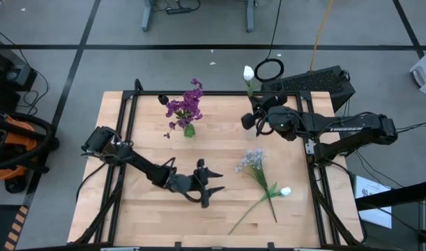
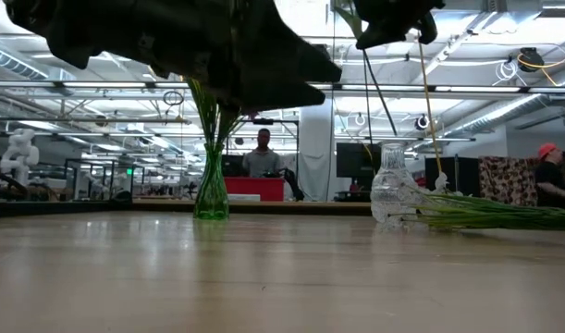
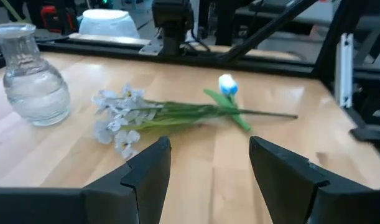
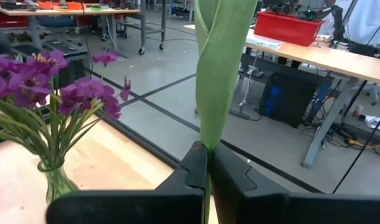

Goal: Sort flowers into vase by color
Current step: Put the top white flower into the transparent vase

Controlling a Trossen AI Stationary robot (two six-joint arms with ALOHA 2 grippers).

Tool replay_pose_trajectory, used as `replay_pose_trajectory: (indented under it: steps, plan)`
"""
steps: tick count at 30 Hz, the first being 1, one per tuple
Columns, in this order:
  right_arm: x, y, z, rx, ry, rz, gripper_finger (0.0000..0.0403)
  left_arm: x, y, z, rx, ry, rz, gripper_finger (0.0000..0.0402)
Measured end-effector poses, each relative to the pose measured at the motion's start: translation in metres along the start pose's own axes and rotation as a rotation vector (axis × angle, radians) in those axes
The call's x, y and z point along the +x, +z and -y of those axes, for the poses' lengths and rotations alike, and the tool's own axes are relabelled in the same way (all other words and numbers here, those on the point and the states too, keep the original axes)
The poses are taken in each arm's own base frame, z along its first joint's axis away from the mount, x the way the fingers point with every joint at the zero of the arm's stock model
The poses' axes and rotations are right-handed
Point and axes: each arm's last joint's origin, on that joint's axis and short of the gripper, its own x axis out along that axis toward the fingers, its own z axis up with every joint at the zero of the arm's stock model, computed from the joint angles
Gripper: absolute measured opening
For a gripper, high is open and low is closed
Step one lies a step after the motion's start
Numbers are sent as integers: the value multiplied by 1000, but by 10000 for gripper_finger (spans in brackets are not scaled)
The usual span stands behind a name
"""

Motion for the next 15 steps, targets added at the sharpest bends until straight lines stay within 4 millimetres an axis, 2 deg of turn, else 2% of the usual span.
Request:
replay_pose_trajectory:
  steps: [7,15]
  plan:
    - [2,1,2,4,-10,8,2,3,-6,-8,26,32,-69,223]
    - [15,-7,-6,-20,-27,-14,2,3,-7,-8,29,34,-76,223]
